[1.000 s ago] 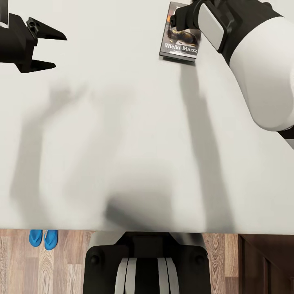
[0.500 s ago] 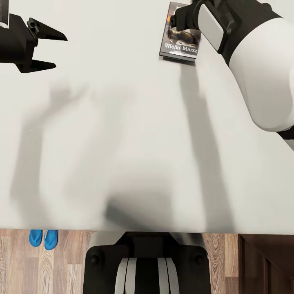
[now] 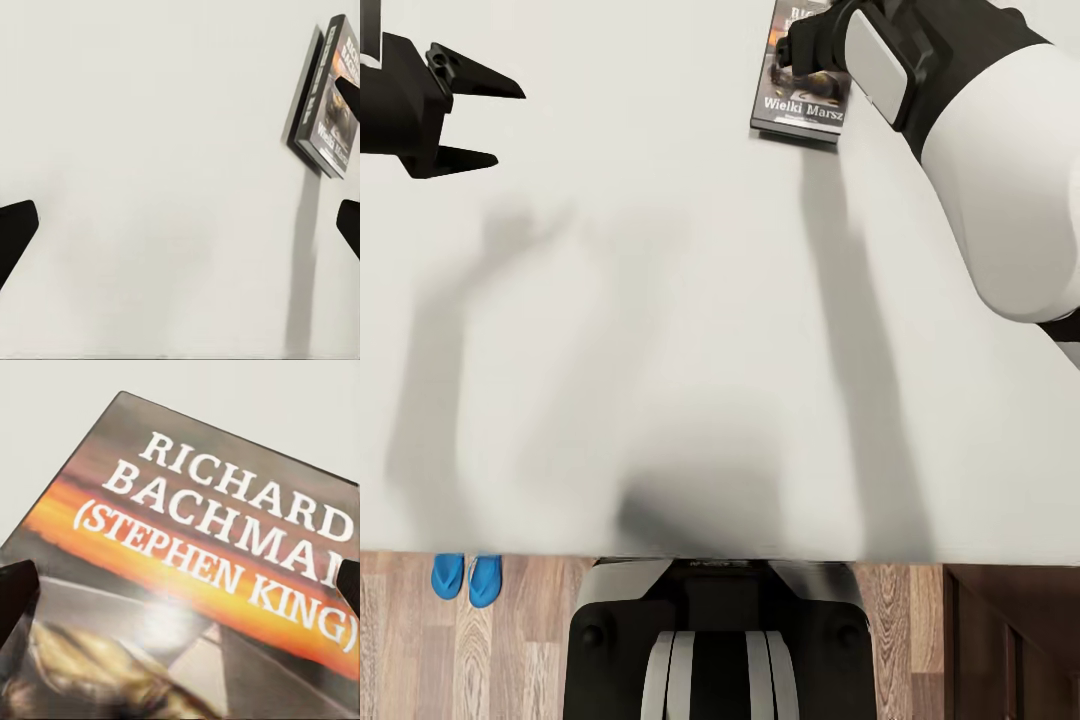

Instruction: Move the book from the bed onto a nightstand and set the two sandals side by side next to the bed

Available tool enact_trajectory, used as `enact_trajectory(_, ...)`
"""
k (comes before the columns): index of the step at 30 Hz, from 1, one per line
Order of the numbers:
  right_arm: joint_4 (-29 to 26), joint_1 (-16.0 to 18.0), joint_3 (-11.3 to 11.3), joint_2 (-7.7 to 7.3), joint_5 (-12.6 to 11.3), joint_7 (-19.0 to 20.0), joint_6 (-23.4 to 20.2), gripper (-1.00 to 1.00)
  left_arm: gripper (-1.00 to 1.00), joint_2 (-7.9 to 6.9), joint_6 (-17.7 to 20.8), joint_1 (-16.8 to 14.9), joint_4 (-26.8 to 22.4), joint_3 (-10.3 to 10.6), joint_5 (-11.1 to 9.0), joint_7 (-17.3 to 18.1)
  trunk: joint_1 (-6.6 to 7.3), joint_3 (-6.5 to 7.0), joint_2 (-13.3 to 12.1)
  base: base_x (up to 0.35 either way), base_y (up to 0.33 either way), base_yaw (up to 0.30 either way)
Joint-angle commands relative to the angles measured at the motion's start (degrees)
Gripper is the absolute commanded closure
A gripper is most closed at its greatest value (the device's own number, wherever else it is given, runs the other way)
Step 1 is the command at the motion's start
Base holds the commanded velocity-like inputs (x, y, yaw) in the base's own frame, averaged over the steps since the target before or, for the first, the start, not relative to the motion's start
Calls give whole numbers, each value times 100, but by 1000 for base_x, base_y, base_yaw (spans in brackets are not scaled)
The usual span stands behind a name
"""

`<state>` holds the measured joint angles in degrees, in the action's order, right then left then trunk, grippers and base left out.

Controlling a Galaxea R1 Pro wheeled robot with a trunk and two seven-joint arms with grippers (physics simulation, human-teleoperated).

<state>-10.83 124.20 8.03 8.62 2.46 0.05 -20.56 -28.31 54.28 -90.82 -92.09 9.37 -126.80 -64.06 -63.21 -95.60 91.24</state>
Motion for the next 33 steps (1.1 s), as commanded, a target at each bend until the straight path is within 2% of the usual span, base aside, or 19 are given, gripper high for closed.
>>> enact_trajectory(1, 46, -3, 53, -1, 8, 4, -36, -100, -100, -4, 7, -6, -2, 3, -52, -58, 1, -3, 1, -206, 0, 0)
enact_trajectory(9, 46, -1, 50, 0, 8, 4, -46, -100, -100, -7, 6, -6, -2, -4, -48, -30, 1, -3, 1, -140, 0, 0)
enact_trajectory(24, 46, -1, 50, -1, 8, 4, -70, -100, -100, -8, 6, -6, -2, -5, -49, -11, 1, -3, 1, -27, 0, 0)
enact_trajectory(33, 46, -1, 50, -1, 8, 4, -71, -100, -100, -8, 4, -6, -2, -5, -54, -11, 1, -3, 1, -243, 0, 0)
